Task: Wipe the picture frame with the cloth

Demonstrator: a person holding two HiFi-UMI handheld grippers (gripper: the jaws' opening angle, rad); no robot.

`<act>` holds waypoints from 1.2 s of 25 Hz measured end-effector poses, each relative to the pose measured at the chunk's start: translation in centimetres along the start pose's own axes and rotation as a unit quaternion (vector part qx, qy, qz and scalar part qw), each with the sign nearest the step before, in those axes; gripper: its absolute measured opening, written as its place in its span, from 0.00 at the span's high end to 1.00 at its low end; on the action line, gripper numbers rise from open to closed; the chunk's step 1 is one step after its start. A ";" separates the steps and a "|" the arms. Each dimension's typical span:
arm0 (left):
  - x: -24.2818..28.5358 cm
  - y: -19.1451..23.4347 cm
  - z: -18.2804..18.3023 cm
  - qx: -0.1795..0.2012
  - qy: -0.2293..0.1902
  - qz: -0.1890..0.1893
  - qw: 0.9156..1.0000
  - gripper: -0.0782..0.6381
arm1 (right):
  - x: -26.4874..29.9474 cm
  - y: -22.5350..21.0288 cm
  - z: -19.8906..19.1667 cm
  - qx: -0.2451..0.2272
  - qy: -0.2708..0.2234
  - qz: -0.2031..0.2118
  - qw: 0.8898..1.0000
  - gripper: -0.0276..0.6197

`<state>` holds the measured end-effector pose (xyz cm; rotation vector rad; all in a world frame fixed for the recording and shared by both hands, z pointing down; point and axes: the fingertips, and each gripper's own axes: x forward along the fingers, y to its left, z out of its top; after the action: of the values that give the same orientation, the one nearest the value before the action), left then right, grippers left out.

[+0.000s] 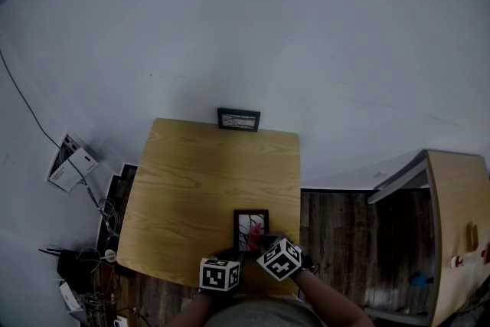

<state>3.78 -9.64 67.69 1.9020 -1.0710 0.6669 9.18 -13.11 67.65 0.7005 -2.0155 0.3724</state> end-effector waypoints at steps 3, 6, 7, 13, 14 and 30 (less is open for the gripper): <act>0.0 0.0 0.0 0.000 0.000 0.001 1.000 0.70 | 0.0 -0.1 0.0 -0.001 -0.002 -0.003 1.000 0.93; 0.0 0.1 0.0 0.001 -0.001 0.001 1.000 0.70 | 0.1 -0.1 -0.1 0.010 -0.004 -0.005 1.000 0.93; 0.0 0.1 0.0 0.000 -0.002 0.000 1.000 0.70 | 0.1 -0.2 0.0 0.020 -0.006 -0.005 1.000 0.93; -0.6 0.1 0.2 0.011 -0.028 -0.007 1.000 0.70 | -1.5 -0.6 1.0 0.143 -0.090 -0.008 0.986 0.93; -1.0 0.0 0.5 0.017 -0.037 -0.008 0.999 0.70 | -2.0 -0.6 1.2 0.156 -0.104 -0.014 0.982 0.93; -12.7 1.1 1.3 0.014 -0.157 0.006 0.987 0.85 | -11.6 7.8 4.6 0.247 -0.259 -0.040 0.933 0.93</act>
<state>-3.37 -5.66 57.86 2.0726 -1.2738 0.3967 5.89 -5.53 55.45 1.2989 -2.3982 0.7192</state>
